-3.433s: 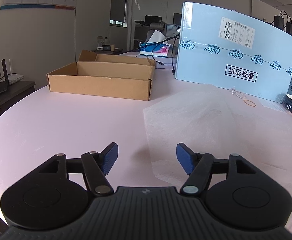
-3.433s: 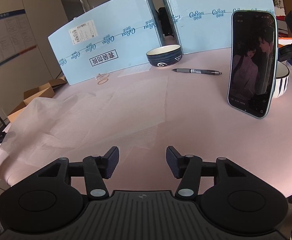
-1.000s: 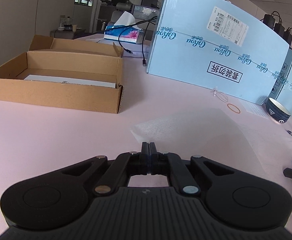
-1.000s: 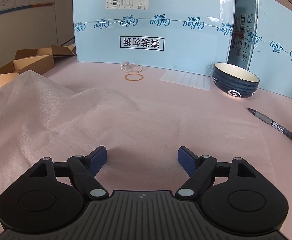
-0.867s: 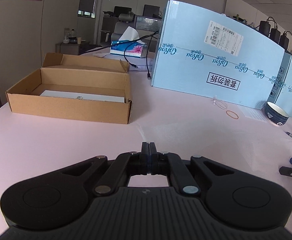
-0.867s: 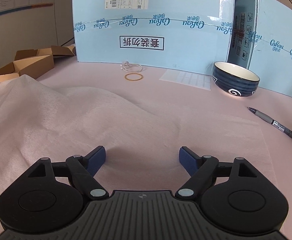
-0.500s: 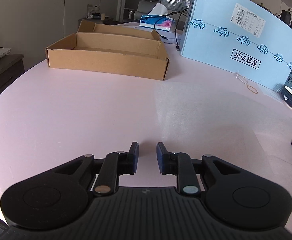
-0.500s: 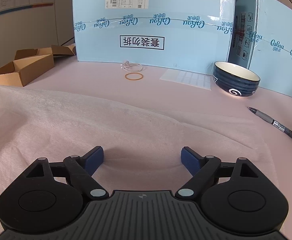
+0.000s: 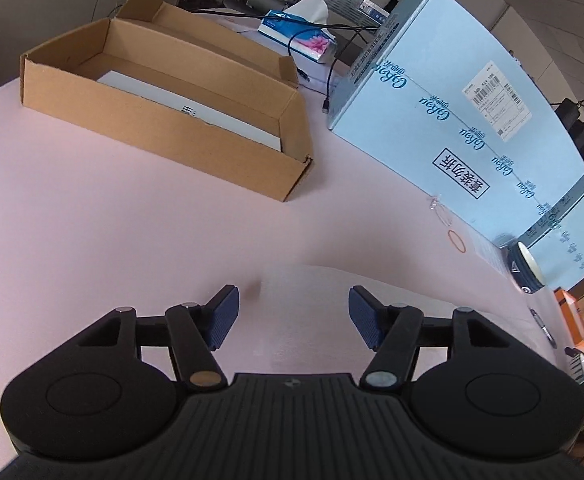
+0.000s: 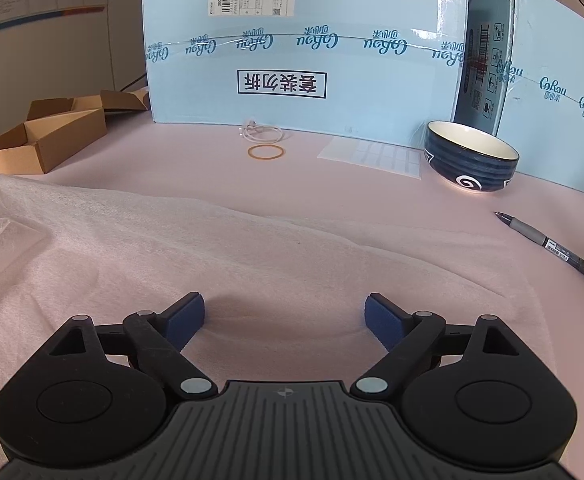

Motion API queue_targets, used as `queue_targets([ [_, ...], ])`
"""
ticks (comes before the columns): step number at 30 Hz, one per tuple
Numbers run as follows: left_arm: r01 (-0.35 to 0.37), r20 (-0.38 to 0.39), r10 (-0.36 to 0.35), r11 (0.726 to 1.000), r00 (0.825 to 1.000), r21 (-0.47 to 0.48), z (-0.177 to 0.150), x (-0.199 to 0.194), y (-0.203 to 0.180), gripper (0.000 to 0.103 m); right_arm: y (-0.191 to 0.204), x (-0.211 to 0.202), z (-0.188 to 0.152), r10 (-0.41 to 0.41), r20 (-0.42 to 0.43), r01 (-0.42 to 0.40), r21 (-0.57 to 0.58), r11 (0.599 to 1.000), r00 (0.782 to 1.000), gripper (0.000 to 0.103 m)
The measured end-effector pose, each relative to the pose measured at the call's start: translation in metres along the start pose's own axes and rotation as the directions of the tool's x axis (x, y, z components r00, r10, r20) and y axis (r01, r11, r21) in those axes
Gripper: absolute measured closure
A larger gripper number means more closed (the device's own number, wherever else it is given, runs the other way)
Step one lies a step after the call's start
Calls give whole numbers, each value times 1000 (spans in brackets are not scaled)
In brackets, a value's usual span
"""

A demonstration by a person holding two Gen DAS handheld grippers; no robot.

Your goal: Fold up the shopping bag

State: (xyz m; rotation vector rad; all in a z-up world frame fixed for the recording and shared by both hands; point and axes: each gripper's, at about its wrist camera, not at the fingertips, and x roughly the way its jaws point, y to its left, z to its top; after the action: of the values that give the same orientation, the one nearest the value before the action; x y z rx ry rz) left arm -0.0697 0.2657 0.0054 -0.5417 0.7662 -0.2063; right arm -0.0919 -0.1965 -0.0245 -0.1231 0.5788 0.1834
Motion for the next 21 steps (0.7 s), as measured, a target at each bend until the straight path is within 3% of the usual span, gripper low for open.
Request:
queue_targets([
  [2,60,-39,-62,997,997,-58,6,9,5,45,0,1,0,2,-2,-2,-1,1000,1000,13],
  [3,55,-45,-58,996,997,-63,7,13,4,46,0,1,1,2,-2,-2,-1,1000,1000,13],
  [5,41,-54,-45,997,998,-72,9,21,0,68,-1,1,0,3,-1,-3,1,1000,1000,13],
  [6,73,-49,-77,994,996,-81,11,24,-2,97,-1,1,0,4,-1,-4,1,1000,1000,13],
  [7,106,-43,-110,990,993,-89,13,28,-4,103,-1,1,0,3,-1,-3,0,1000,1000,13],
  [12,196,31,-195,980,980,-21,31,35,-32,103,0,1,0,0,-1,0,-4,1000,1000,13],
  [14,200,121,-209,977,970,80,47,29,-54,103,0,1,0,-1,0,1,-5,1000,1000,13],
  [17,104,250,-166,965,954,243,70,15,-83,103,0,1,0,-3,0,3,-6,1000,1000,13],
  [21,-37,302,-69,943,951,332,92,21,-93,102,0,2,-1,-2,1,2,-4,1000,1000,13],
])
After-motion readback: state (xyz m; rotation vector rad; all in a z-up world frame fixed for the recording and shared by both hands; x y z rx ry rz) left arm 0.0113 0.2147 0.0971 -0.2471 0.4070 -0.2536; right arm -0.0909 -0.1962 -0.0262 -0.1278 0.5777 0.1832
